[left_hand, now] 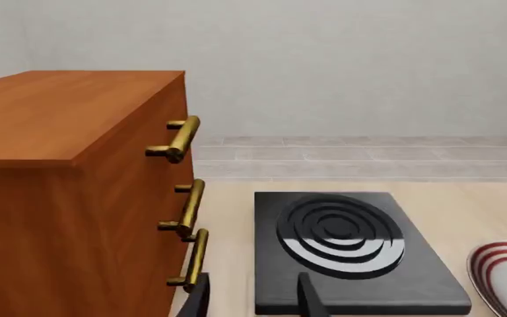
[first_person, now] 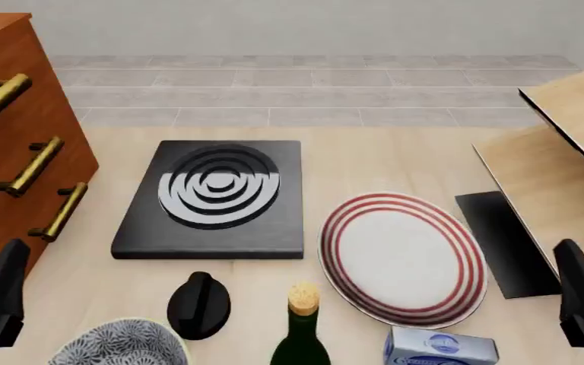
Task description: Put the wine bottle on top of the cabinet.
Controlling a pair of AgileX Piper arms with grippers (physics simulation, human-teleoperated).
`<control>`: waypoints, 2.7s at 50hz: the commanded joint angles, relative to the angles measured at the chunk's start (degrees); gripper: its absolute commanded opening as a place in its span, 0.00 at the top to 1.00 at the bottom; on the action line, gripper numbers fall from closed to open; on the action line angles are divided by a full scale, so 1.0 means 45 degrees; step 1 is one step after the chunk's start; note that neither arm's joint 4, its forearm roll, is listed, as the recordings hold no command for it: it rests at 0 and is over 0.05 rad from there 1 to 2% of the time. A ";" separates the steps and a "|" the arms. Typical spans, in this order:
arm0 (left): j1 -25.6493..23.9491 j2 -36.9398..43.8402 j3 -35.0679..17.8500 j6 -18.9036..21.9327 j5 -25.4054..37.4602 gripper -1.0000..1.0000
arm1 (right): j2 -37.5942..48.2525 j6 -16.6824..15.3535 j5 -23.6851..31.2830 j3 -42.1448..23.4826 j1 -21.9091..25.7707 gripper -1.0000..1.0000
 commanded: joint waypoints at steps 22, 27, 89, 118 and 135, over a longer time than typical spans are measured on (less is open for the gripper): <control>-0.1064 0.0005 -0.0155 0.1413 0.0361 0.00 | 0.0054 0.0018 0.0041 -0.0076 -0.0005 0.00; -0.2058 0.0785 -0.0184 0.1899 -0.0101 0.00 | 0.0048 0.0017 0.0071 -0.0101 -0.0005 0.00; -1.0756 0.5806 -0.0587 0.0817 -0.3668 0.00 | 0.0038 0.0019 0.0165 -0.0179 -0.0004 0.00; -1.3095 0.9583 -0.1141 0.0131 -0.6513 0.00 | 0.0038 0.0019 0.0166 -0.0179 -0.0006 0.00; -1.3558 0.9549 -0.1434 -0.0233 -0.6266 0.00 | 0.0037 0.0026 0.0165 -0.0179 -0.0007 0.00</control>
